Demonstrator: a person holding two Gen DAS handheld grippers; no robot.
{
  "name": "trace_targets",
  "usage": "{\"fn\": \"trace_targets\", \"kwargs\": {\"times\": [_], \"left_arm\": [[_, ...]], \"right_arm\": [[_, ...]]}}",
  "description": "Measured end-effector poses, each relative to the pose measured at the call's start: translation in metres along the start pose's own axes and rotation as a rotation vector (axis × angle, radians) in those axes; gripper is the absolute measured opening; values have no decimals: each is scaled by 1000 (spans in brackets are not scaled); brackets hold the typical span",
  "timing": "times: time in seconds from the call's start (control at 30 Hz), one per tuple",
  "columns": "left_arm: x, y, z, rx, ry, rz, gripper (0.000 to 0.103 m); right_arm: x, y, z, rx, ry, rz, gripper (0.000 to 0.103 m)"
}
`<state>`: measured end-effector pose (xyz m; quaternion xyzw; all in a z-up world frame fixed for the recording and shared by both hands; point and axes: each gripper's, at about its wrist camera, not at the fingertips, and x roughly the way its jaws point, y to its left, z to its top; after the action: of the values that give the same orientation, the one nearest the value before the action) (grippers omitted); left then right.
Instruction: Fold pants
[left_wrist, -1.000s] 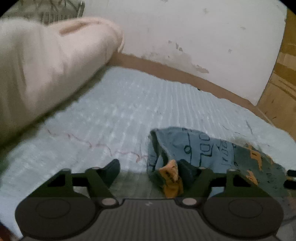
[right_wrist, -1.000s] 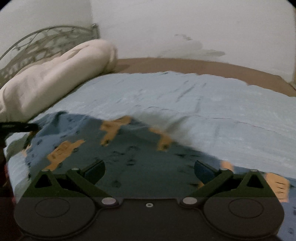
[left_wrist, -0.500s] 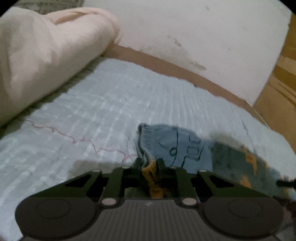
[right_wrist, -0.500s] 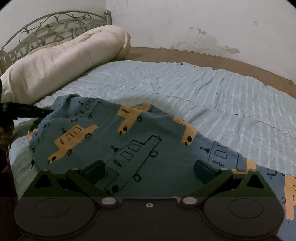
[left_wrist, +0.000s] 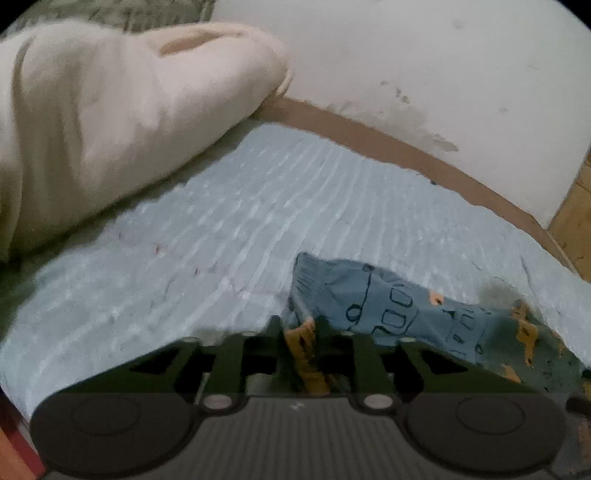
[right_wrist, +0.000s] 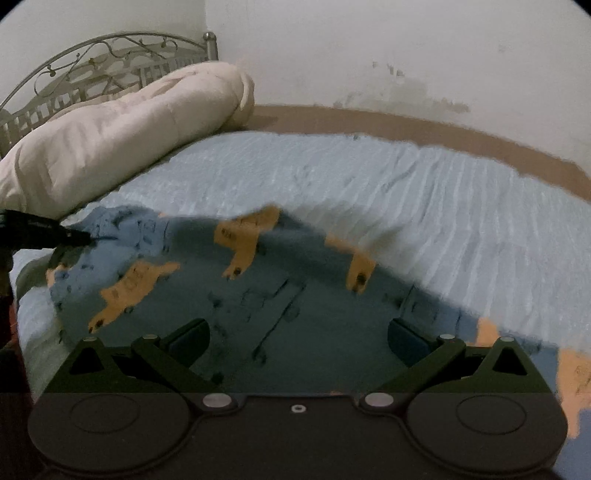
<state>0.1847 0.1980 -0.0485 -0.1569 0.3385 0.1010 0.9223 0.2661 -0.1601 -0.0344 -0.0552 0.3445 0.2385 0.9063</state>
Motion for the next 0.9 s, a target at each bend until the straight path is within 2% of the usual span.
{"fn": "trace_targets", "kwargs": {"times": [0.03,0.07,0.17,0.23,0.3,0.33,0.37,0.4,0.43,0.47,0.5,0.57,0.63,0.73,0.77,0.8,0.83,0.87,0.9], "left_arm": [[-2,-3,1,26,-10,17,55],[-4,-6,3,54,-23,33,69],[-7,-17,11,134,-54,42,71],[-4,-24,18,165,-57,45,71],[4,-29,22,195,-44,45,71],[9,-31,24,207,-36,54,71],[15,-32,25,217,-25,65,70],[21,-32,26,223,-11,74,70],[26,-31,27,223,3,80,70],[30,-29,27,221,15,82,69],[34,-28,26,218,23,89,69],[37,-26,25,211,22,109,68],[39,-23,23,201,21,117,68],[39,-22,24,193,20,125,70],[36,-23,24,195,14,130,75],[32,-25,24,202,5,136,79],[27,-27,24,214,-7,139,88],[22,-28,24,225,-22,137,93],[17,-30,24,238,-35,136,93]], "right_arm": [[2,-1,7,-5,-13,-2,102],[6,-3,16,-9,-23,-3,102],[27,-7,42,-3,-34,16,102],[47,-13,59,38,-25,86,99],[74,-16,72,61,31,158,84],[85,-17,76,68,56,174,80],[96,-17,78,75,88,186,71],[107,-18,80,80,125,205,56],[114,-16,79,78,148,214,45],[119,-15,78,67,164,212,25],[122,-14,79,48,164,208,9],[120,-11,81,32,134,192,5],[119,-10,83,17,108,145,5],[125,-9,82,-3,116,101,1],[124,-8,81,-18,115,74,9],[120,-7,81,-24,102,55,21],[115,-7,80,-20,89,47,28],[108,-6,80,-15,74,45,41],[100,-4,79,-8,58,53,51]]}}
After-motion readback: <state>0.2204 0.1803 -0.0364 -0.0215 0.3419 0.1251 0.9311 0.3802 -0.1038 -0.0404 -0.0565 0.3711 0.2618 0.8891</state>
